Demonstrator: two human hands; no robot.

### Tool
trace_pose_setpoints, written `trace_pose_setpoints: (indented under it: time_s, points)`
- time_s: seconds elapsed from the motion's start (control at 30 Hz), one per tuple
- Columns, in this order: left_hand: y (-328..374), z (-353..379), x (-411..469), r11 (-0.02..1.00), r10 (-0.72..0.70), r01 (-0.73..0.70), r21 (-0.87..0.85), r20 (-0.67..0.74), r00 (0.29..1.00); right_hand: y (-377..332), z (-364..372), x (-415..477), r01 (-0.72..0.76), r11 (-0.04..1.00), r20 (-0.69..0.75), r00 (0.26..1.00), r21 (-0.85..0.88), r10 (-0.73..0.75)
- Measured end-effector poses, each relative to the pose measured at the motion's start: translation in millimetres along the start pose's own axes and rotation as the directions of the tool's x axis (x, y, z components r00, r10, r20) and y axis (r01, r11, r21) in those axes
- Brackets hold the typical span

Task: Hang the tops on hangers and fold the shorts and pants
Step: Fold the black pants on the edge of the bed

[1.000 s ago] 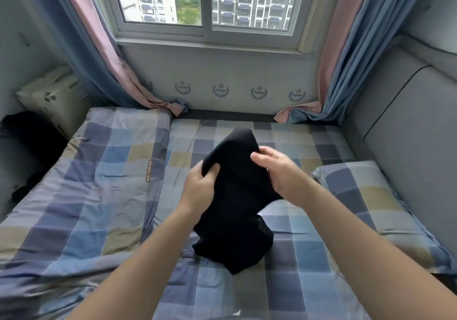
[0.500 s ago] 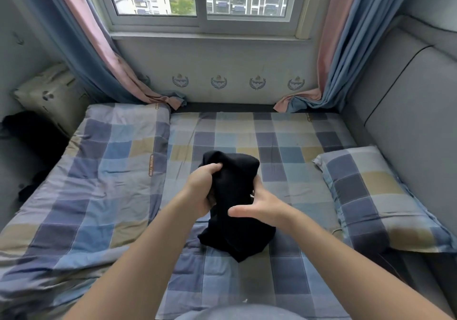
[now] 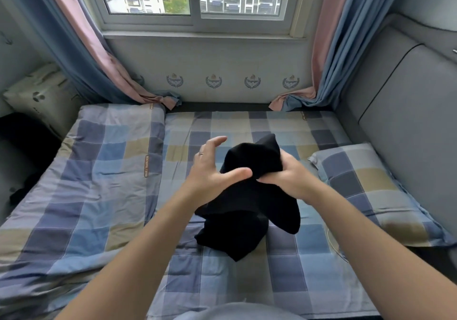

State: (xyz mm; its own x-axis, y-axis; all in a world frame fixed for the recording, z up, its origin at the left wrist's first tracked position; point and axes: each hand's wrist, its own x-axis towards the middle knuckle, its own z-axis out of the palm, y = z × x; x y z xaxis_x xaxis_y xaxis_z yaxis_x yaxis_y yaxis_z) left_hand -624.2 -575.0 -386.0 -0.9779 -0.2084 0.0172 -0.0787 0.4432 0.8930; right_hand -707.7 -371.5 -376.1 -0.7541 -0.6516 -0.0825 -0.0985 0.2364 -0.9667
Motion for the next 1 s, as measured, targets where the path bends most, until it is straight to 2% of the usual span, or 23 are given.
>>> trace_pose_setpoints:
  time_s: [0.07, 0.17, 0.23, 0.33, 0.4, 0.47, 0.57, 0.63, 0.7, 0.73, 0.8, 0.93, 1.0]
  points:
    - [6.3, 5.7, 4.4, 0.993, 0.053, -0.032, -0.118, 0.179, 0.982, -18.1, -9.1, -2.0, 0.056, 0.998, 0.06, 0.997, 0.005, -0.056]
    - [21.2, 28.2, 6.7, 0.947, 0.179, -0.081, -0.312, 0.3, 0.937, -41.0, -14.9, 0.2, 0.148, 0.989, 0.059, 0.987, -0.015, -0.147]
    - [27.0, 45.6, 4.6, 0.938, 0.171, -0.062, -0.342, 0.298, 0.939, -49.5, -13.3, 3.9, 0.225, 0.972, -0.001, 0.974, -0.067, -0.226]
    - [30.7, 61.7, 5.1, 0.931, 0.069, -0.003, -0.365, 0.17, 0.983, -54.3, -8.8, 10.9, 0.297, 0.948, -0.125, 0.942, -0.117, -0.311]
    - [32.3, 62.3, 8.7, 0.915, -0.015, 0.057, -0.4, 0.107, 0.994, -52.7, -10.3, 16.1, 0.292, 0.943, -0.183, 0.93, -0.157, -0.319]
    - [36.1, 55.9, 9.5, 0.862, -0.102, 0.129, -0.491, 0.082, 0.991, -45.4, -16.2, 17.2, 0.194, 0.975, -0.206, 0.955, -0.106, -0.212]
    - [42.5, 36.8, 12.6, 0.708, -0.264, 0.235, -0.665, 0.06, 0.963, -16.3, -14.1, 7.8, 0.004, 0.968, -0.041, 0.999, 0.253, 0.007]
    - [50.5, 21.5, 18.9, 0.591, -0.341, 0.285, -0.755, 0.086, 0.936, 10.8, 3.9, -0.1, -0.149, 0.964, 0.15, 0.982, 0.222, 0.118]
    - [61.4, 8.3, 26.3, 0.526, -0.373, 0.314, -0.79, 0.118, 0.92, 32.1, 29.0, -3.8, -0.258, 0.965, 0.327, 0.916, 0.039, 0.232]
    - [66.8, 3.1, 29.7, 0.514, -0.38, 0.33, -0.792, 0.135, 0.915, 40.9, 39.4, -3.4, -0.284, 0.958, 0.334, 0.901, -0.026, 0.276]
    - [74.4, -4.5, 36.5, 0.504, -0.389, 0.343, -0.793, 0.146, 0.91, 49.2, 50.9, 0.7, -0.302, 0.953, 0.257, 0.919, -0.027, 0.298]
    - [72.0, -18.1, 46.9, 0.486, -0.417, 0.276, -0.829, 0.057, 0.907, 51.3, 50.0, 8.0, -0.204, 0.979, 0.096, 0.975, 0.013, 0.202]
    - [60.6, -22.3, 47.3, 0.518, -0.399, 0.232, -0.823, 0.008, 0.917, 46.6, 45.4, 5.4, -0.163, 0.985, 0.033, 0.986, 0.047, 0.162]
